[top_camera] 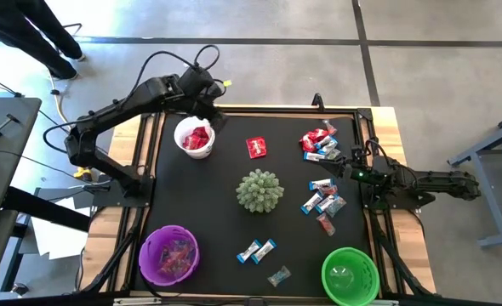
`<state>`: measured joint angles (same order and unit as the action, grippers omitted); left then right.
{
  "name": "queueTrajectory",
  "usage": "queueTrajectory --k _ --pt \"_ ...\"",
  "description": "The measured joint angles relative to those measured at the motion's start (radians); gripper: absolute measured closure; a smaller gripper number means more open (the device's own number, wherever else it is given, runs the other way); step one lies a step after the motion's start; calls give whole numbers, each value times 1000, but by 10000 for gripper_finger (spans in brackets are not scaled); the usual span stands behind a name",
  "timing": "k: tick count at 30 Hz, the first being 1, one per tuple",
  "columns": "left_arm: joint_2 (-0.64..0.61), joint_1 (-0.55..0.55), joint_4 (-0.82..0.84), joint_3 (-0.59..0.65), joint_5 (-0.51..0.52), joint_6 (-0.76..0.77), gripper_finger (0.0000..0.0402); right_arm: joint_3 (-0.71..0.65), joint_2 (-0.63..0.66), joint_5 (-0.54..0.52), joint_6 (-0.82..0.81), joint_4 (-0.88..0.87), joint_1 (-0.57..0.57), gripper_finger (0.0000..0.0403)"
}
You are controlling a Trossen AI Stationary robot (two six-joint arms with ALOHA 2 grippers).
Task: Organize candy in baskets
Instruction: Put the red candy into the white bucket
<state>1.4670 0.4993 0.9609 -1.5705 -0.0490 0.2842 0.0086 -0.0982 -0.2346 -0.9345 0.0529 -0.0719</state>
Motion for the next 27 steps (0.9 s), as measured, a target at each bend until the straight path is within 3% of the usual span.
queueTrajectory --k 4,13,18,21,27 --pt "0 -60 -102 -4 -28 102 298 0 0 -72 -9 19 0 240" --pt "0 -174 -206 -4 -28 235 298 0 0 -75 -162 53 0 240" --pt "0 -219 -226 -4 -28 247 298 0 0 -115 -94 176 0 240" --pt "0 -237 -227 -4 -14 247 298 0 0 -225 -38 232 0 240" --pt "0 -241 -226 -4 -6 220 298 0 0 -272 -160 252 0 240"
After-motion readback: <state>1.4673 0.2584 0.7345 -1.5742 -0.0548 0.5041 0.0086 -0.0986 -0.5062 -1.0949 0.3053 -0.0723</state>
